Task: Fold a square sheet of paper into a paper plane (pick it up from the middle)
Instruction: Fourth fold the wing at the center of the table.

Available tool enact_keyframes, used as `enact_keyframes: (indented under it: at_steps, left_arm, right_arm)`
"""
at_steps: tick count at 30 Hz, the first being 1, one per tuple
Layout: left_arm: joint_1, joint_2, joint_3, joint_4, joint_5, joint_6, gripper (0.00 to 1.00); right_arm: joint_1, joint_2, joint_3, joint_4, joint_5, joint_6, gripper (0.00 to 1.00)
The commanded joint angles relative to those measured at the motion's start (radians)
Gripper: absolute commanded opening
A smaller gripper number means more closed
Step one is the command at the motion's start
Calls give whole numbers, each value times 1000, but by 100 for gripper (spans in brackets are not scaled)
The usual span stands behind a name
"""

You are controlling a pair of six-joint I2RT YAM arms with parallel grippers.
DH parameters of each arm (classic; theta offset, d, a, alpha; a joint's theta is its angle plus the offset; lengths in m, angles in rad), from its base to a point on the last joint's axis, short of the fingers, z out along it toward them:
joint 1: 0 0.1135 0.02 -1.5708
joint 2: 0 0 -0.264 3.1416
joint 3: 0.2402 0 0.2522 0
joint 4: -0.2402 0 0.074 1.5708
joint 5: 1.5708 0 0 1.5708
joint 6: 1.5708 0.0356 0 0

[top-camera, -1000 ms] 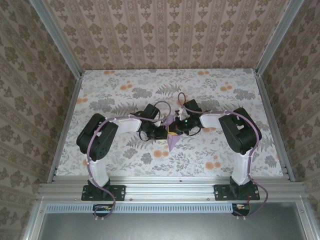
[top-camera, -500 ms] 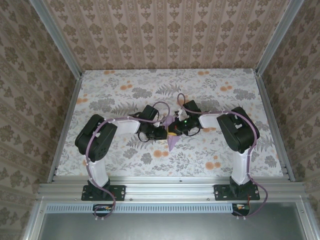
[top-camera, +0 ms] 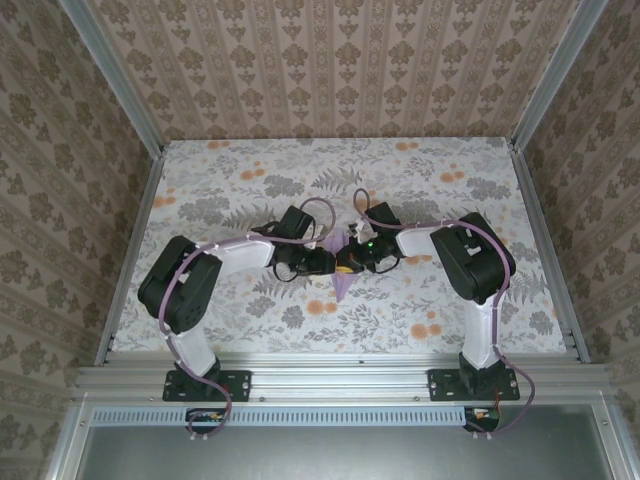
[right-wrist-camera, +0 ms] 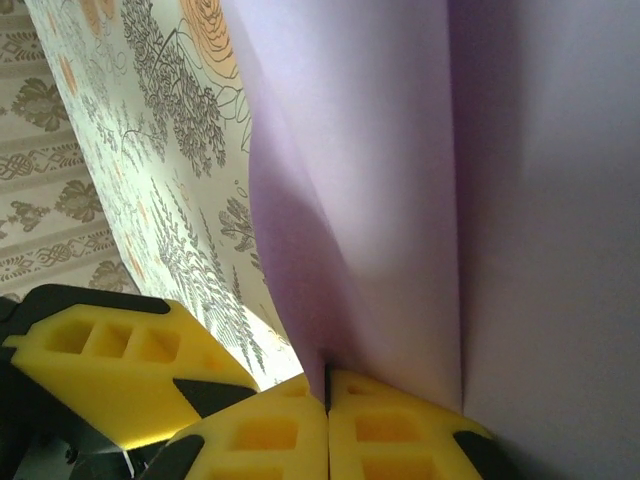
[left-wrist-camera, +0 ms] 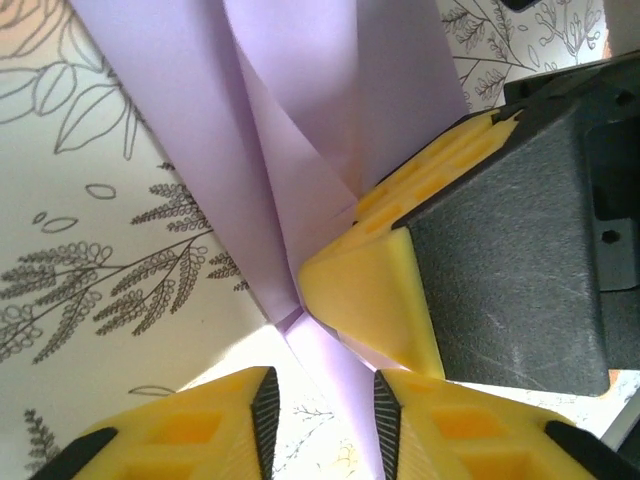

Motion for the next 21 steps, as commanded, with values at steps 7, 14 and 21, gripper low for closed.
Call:
enact_keyframes:
  at_steps: [7,14,21]
  left_arm:
    - [-47,-30,-6,11,-32,-38,45]
    - [-77,-16,-17,35,-53,-59,45]
    - [-111,-45,-51,83,-66,-105,45]
  right_arm:
    - [10,27,-1,20,-19,29,12]
    - [9,35,-14,55,-33,49,14]
    - [7,36,-19,59,-34,49,14]
